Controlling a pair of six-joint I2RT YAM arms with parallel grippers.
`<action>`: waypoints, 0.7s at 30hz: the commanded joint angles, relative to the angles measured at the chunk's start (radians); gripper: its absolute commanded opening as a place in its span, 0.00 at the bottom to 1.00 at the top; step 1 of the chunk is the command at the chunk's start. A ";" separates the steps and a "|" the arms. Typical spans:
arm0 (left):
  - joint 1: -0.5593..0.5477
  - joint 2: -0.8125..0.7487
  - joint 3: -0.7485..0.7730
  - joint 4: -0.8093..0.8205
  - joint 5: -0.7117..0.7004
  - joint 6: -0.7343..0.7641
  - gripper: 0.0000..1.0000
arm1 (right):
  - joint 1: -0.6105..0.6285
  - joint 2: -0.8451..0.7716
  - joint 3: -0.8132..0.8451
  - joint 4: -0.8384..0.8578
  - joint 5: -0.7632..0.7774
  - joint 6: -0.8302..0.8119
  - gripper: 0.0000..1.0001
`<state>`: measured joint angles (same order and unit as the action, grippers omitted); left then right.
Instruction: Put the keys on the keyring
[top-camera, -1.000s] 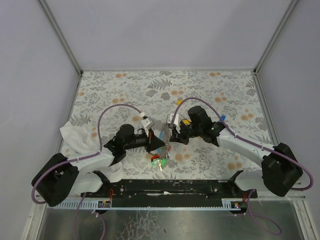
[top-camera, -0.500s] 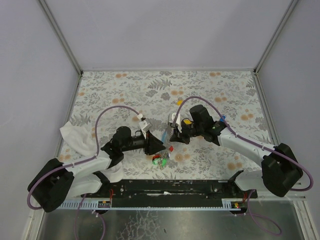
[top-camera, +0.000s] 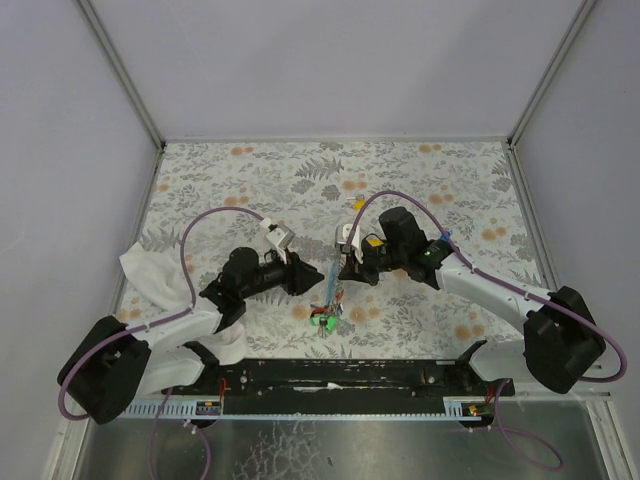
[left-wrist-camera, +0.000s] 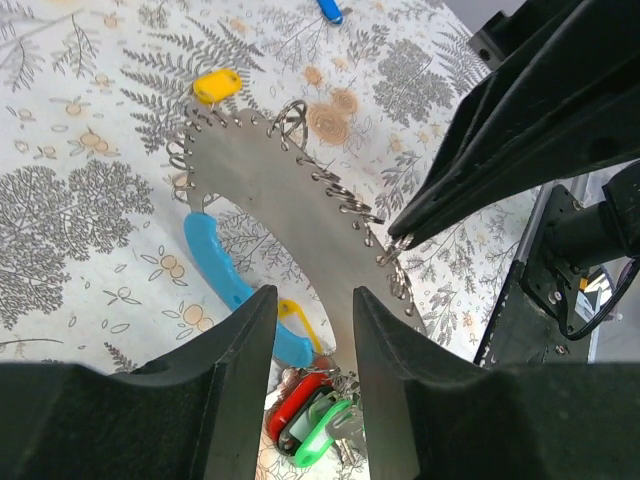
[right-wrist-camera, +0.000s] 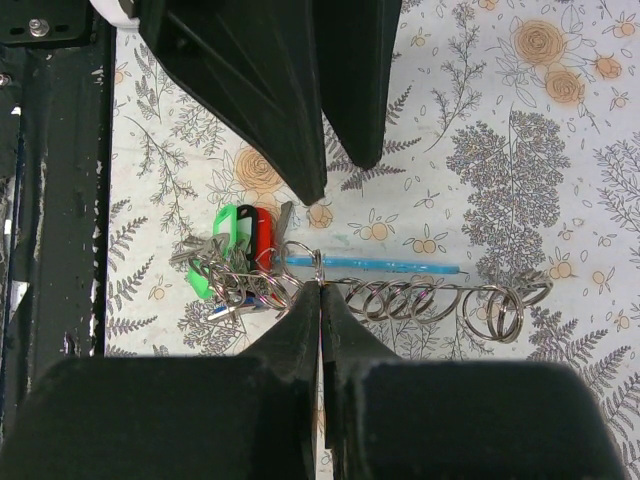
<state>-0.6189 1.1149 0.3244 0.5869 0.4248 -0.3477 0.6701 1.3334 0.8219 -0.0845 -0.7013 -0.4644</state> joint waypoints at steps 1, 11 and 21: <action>0.002 0.052 0.044 0.031 0.015 -0.031 0.36 | -0.007 -0.007 0.052 0.046 -0.049 -0.012 0.00; -0.080 0.120 0.093 0.045 0.019 -0.018 0.37 | -0.007 -0.011 0.045 0.065 -0.051 0.000 0.00; -0.180 0.087 0.099 -0.035 -0.021 0.070 0.45 | -0.007 -0.036 0.024 0.076 -0.045 -0.009 0.00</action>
<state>-0.7441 1.2358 0.3977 0.5632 0.4217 -0.3443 0.6678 1.3327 0.8219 -0.0845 -0.7094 -0.4637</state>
